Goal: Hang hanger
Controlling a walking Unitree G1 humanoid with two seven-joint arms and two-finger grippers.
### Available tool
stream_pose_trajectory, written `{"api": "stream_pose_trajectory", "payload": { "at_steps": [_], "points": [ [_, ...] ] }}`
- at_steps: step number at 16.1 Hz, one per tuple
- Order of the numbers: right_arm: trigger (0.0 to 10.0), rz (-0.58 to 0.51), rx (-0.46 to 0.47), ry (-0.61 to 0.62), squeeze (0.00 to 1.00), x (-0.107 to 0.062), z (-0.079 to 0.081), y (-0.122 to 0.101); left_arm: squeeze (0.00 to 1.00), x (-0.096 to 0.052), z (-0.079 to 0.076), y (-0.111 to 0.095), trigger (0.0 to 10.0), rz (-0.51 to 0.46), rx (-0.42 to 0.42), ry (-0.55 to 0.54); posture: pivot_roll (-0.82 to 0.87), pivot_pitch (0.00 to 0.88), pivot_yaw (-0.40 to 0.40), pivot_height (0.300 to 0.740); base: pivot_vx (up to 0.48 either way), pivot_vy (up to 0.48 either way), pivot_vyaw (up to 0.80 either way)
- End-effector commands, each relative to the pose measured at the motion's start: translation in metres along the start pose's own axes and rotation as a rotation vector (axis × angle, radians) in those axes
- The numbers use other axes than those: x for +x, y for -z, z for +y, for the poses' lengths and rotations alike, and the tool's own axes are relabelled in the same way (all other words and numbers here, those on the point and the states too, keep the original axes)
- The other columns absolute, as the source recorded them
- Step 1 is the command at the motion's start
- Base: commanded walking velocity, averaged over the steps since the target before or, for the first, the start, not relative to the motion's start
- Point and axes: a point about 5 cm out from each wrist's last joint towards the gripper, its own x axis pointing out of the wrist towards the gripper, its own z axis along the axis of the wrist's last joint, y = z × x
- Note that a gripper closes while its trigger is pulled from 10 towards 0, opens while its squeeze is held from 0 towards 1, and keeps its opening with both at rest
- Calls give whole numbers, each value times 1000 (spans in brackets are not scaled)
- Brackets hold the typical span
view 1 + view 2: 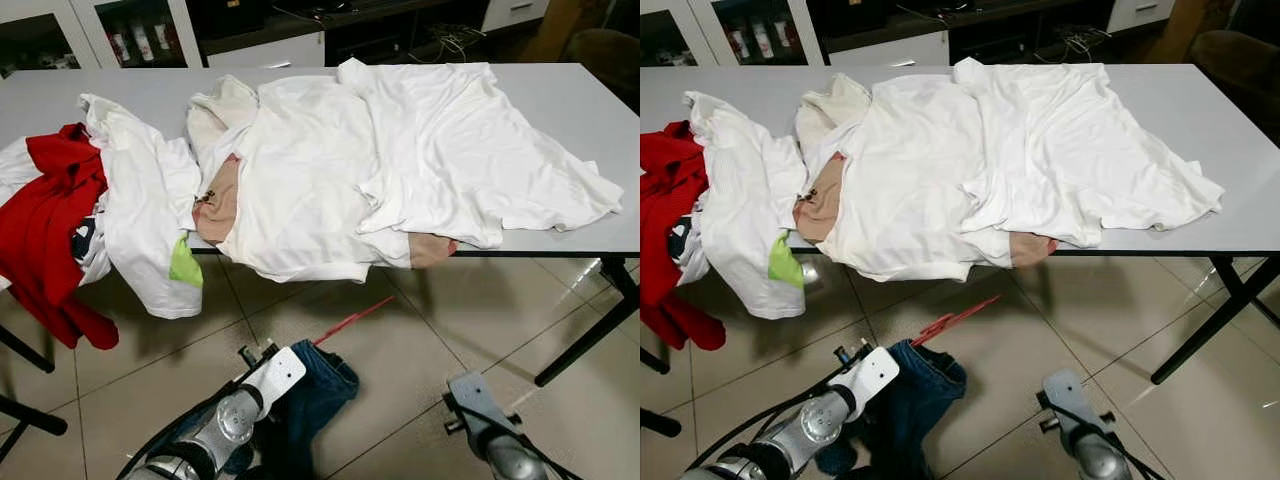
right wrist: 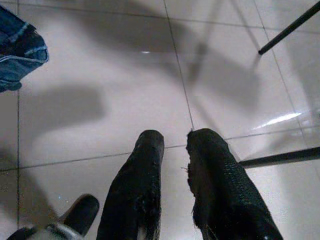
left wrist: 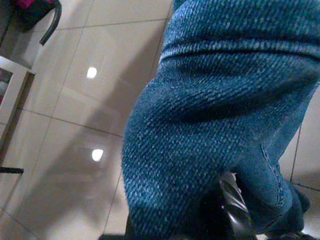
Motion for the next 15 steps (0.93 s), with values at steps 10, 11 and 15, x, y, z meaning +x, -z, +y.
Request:
{"api": "stream_pose_trajectory", "payload": {
  "at_steps": [10,11,15],
  "points": [
    [10000,2,21,-2,0,3,1,-4,0,-2,6,8,10000,58,-25,-43,-16,0,58,740,0,0,0],
    [10000,-3,19,-3,0,3,1,-5,0,0,7,5,10000,41,-28,-49,-12,0,57,740,0,0,444],
    [10000,-15,12,-12,0,5,3,-9,0,3,14,-5,10000,-5,-28,-72,-8,0,56,740,0,0,736]
  ]
}}
